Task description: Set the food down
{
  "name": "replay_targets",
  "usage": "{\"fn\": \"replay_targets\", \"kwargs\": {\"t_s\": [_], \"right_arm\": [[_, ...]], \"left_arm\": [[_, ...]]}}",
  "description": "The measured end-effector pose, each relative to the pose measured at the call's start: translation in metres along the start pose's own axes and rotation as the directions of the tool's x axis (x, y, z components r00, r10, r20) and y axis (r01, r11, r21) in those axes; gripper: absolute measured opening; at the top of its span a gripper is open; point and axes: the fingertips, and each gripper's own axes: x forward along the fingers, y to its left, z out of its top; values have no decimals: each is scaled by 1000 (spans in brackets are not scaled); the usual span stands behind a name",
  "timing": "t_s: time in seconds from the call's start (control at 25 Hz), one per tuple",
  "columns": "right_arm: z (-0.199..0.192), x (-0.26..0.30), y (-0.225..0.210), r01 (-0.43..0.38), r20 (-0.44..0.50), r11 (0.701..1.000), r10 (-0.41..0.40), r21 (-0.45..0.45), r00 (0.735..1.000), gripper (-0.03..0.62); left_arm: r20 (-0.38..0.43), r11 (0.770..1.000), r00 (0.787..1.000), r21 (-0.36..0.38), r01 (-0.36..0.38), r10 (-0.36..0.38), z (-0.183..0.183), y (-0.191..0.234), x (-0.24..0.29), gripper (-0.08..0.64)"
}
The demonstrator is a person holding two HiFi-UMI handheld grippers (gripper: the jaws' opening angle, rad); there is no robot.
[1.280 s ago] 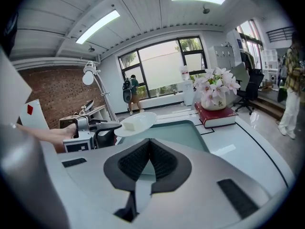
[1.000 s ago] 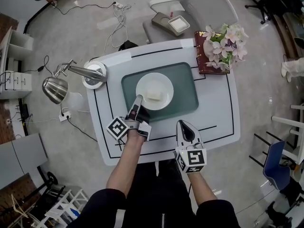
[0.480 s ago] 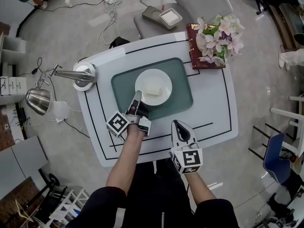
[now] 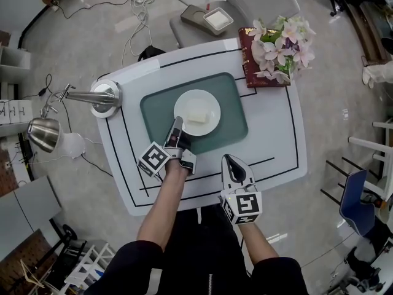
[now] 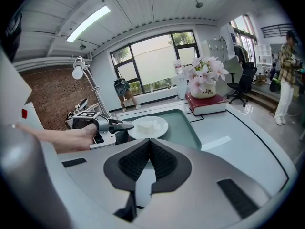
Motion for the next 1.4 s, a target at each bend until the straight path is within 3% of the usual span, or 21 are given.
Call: {"fn": "replay_targets", "kwargs": {"t_s": [0.28, 0.68, 0.96, 1.24, 1.4], "right_arm": [[2, 2, 0, 2, 4, 1000, -2, 8, 1000, 9], [3, 1, 3, 2, 7, 1000, -2, 16, 1000, 9], [5, -4, 3, 3, 15, 1000, -3, 19, 1000, 9], [7, -7, 5, -12, 20, 1000, 12, 19, 1000, 9], [8, -8, 6, -20, 21, 1000, 20, 18, 1000, 9]], "left_arm": [[-6, 999, 999, 39, -35, 35, 1, 2, 0, 12], [-5, 995, 995, 25, -102, 102, -1, 6, -2, 15], [12, 981, 988, 111, -157, 157, 3, 1, -8, 131], [39, 939, 980, 282, -199, 196, 11, -10, -10, 219], [48, 889, 968, 387, -245, 246, 15, -9, -12, 263]]}}
